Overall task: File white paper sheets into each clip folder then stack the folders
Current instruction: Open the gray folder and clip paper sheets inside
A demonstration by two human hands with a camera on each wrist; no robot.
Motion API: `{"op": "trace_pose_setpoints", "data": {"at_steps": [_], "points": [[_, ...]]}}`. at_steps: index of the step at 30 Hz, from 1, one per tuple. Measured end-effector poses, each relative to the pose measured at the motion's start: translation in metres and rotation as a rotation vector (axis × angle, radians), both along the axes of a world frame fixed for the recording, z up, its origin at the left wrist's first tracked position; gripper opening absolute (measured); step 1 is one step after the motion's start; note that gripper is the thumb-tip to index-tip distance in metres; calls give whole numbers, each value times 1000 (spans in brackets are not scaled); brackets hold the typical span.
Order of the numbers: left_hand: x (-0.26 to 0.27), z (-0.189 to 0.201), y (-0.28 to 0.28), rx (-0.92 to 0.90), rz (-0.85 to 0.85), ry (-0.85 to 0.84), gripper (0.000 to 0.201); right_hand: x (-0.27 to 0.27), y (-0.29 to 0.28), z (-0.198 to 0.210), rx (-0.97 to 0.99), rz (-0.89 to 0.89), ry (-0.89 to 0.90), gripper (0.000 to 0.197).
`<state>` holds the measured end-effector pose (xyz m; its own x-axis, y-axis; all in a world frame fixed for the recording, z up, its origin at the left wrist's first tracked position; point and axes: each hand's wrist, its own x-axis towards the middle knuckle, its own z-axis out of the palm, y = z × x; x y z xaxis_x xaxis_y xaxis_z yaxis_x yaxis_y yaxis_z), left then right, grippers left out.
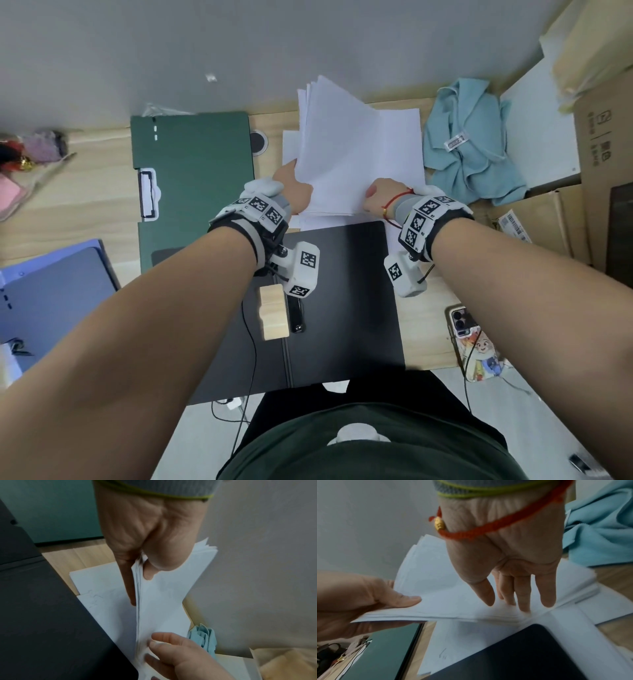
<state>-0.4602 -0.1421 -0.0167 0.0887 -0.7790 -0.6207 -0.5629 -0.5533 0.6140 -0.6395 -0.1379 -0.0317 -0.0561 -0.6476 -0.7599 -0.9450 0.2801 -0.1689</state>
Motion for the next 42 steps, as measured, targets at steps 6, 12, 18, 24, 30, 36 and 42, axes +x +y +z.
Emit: {"op": "trace_pose_setpoints", "data": {"at_steps": [6,12,18,24,30,36,42], "points": [[45,51,-5,-178,-217,-131,40,-22,0,16,-230,-342,-132,51],[86,118,-8,-319,-451,-338,38,-15,-6,63,-686,-399,-357,90],[99,168,11,-477,-553,-431,20,13,17,108,-567,-216,-535,41],[120,183,23,-623,-9,71,36,21,52,110,-582,-516,-819,29],[101,150,62,-366,96,355,43,26,81,105,-573,-696,-987,21],[82,118,91,-402,189,304,39,17,94,87,-507,-734,-970,28],[82,115,95,-427,121,361,44,8,103,88,-468,-717,-935,35]]}}
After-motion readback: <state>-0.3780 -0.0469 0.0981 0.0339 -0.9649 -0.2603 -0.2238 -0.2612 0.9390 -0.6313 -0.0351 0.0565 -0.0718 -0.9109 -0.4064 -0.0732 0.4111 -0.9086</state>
